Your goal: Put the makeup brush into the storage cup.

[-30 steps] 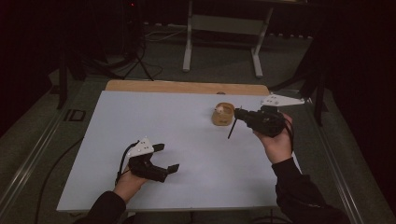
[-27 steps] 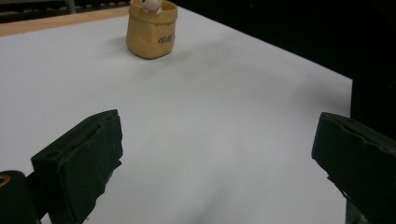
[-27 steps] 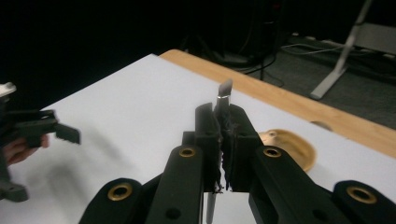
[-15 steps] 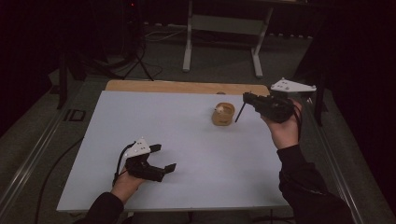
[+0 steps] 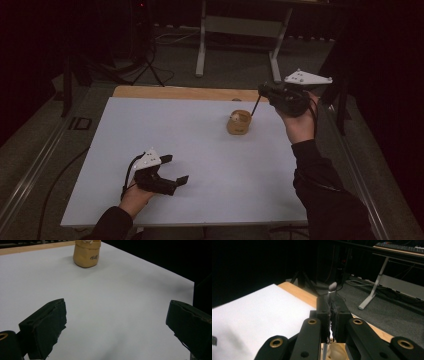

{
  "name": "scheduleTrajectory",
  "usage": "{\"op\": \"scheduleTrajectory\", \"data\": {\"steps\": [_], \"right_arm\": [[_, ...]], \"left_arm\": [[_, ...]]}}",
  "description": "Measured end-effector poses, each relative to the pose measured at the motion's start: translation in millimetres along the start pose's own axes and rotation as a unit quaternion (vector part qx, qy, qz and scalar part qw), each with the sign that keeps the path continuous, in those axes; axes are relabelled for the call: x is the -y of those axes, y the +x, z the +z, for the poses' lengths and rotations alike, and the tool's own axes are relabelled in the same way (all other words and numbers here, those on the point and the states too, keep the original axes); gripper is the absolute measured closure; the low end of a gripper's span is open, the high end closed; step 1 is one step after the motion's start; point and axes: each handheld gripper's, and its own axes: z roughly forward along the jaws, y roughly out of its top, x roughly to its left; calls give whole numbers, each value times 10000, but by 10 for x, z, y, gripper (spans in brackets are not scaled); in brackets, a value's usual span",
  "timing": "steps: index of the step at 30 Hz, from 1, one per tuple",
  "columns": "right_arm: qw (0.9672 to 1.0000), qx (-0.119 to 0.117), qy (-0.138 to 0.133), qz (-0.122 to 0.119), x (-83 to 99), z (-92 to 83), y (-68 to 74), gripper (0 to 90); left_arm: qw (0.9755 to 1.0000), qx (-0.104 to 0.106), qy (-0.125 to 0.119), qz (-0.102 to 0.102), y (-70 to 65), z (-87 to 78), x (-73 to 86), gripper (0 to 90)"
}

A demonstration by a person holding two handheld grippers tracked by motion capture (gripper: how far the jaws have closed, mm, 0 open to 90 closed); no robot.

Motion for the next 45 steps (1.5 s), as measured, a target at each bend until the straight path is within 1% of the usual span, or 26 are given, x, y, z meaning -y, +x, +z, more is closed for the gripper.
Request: {"op": "scheduleTrajectory", "data": {"steps": [2, 4, 5, 7, 10, 13, 17, 18, 20, 22, 23, 24, 28, 29, 33, 35, 36, 39, 45], "right_arm": [[10000, -2, -41, 12, -26, 20, -17, 858], [9999, -81, -116, -70, -55, 40, -31, 858], [9998, -85, -136, -148, -68, 52, -37, 858], [9997, -44, -131, -193, -95, 81, -62, 858], [9997, -6, -160, -162, -123, 115, -101, 858], [9997, 99, -204, -73, -170, 173, -170, 858], [9996, 238, -144, -54, -217, 259, -230, 858], [9996, 257, -139, -2, -224, 276, -245, 858], [9994, 329, -98, 27, -237, 317, -272, 858], [9994, 340, -90, 35, -239, 338, -287, 859], [9994, 343, -55, 63, -237, 361, -299, 858], [9993, 379, 10, 33, -220, 419, -321, 859], [9989, 433, 53, 141, -168, 521, -365, 859], [9989, 433, 53, 141, -168, 521, -365, 859], [9985, 446, 164, 256, -84, 641, -413, 858], [9983, 500, 221, 225, -42, 689, -418, 858], [9983, 458, 227, 283, -19, 713, -425, 858], [9979, 448, 293, 373, 48, 774, -431, 858], [9971, 446, 442, 435, 183, 878, -417, 858]], "left_arm": [[10000, -30, 3, 14, 0, -4, -1, 34], [10000, -39, -13, -2, 2, -11, 0, 34], [10000, -44, -8, -5, 2, -14, 3, 35], [10000, -41, 0, -15, 2, -17, 10, 35], [10000, -41, 5, 0, 4, -21, 13, 35], [10000, -47, 8, 17, 1, -27, 8, 35], [10000, -62, 7, 22, 0, -25, 10, 35], [10000, -58, 10, 14, 1, -23, 11, 35], [10000, -60, -9, 13, 3, -24, 13, 35], [10000, -68, -8, 43, 2, -25, 13, 35], [9999, -103, -18, 91, -6, -26, 14, 35], [9999, -100, -12, 91, -7, -25, 14, 36], [9999, -77, 16, 78, -2, -19, 20, 35], [9999, -77, 16, 78, -2, -19, 20, 35], [10000, -71, -6, 67, -1, -18, 21, 35], [9999, -79, 1, 67, 2, -18, 25, 35], [10000, -76, 9, 58, 3, -18, 27, 35], [10000, -68, 9, 71, 1, -16, 27, 35], [9999, -58, 37, 95, -10, -8, 30, 35]]}}
